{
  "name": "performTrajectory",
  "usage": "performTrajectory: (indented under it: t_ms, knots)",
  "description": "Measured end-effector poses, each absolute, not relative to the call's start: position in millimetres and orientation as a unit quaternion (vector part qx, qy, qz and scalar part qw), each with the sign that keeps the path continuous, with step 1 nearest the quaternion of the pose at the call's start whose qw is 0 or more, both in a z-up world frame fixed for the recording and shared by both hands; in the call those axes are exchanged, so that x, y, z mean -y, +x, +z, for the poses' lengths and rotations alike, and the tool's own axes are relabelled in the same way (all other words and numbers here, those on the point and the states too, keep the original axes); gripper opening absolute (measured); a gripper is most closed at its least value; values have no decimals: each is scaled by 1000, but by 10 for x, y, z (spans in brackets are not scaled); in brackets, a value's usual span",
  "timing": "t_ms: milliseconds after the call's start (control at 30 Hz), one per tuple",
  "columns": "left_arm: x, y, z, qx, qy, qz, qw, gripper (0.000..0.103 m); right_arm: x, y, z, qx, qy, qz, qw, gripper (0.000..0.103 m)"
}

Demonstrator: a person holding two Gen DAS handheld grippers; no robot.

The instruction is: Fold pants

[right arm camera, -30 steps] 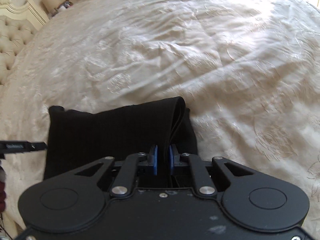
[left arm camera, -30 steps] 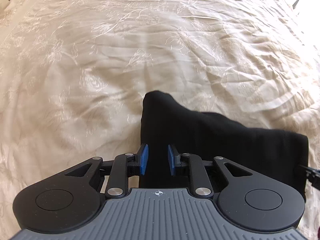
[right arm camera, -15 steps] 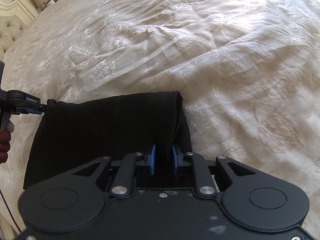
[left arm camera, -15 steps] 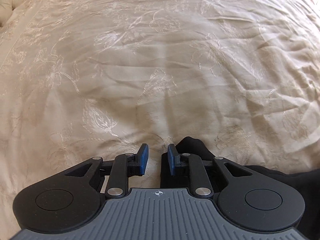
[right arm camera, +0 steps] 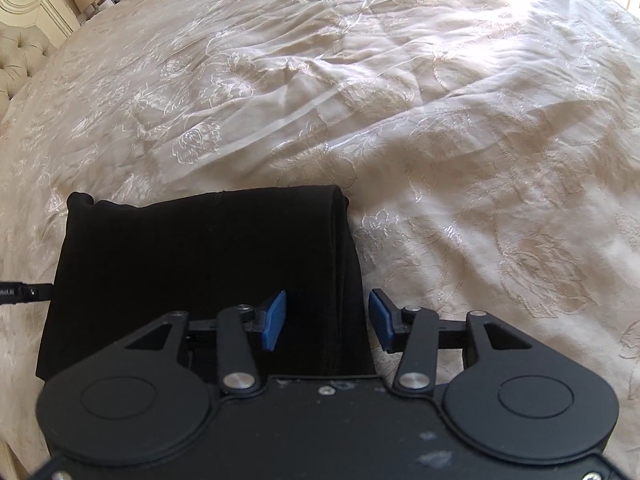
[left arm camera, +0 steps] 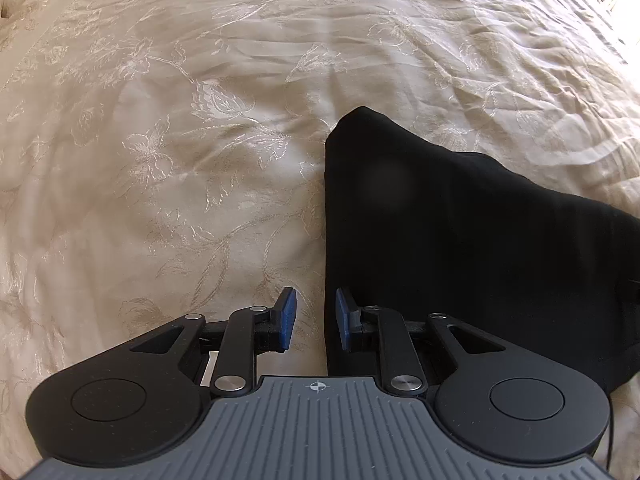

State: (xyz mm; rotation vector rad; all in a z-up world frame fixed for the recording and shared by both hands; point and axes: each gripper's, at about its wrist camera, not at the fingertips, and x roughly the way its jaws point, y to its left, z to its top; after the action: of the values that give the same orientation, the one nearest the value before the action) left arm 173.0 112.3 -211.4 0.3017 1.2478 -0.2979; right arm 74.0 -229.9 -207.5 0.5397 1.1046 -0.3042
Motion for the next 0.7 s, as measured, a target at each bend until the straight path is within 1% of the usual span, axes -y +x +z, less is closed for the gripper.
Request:
performTrajectory:
  t_ms: [100,200,467,667,700]
  knots:
    - [-1099,1747,-2156,-579,142,-139,790,21,2353,811,-2217,-519,290,-126,794,65]
    - [-1084,1782,-2184,-577,139,-134,794,21,2416,887,-2300,-518,318,-116,785,73]
    - [-1005,1808,-2316,-581,150,-129,789,21,2410,1105,-2318,-551,330,-127,756,80]
    - [-1194,1676,-2036,-563,61,-157,809,21,2358,1115,-2336,-545,331,-128,760,83]
    - [-1200,1646,-2022,-564,59,-166,807,25,2359,1100,-2342,-543,330,-123,762,83]
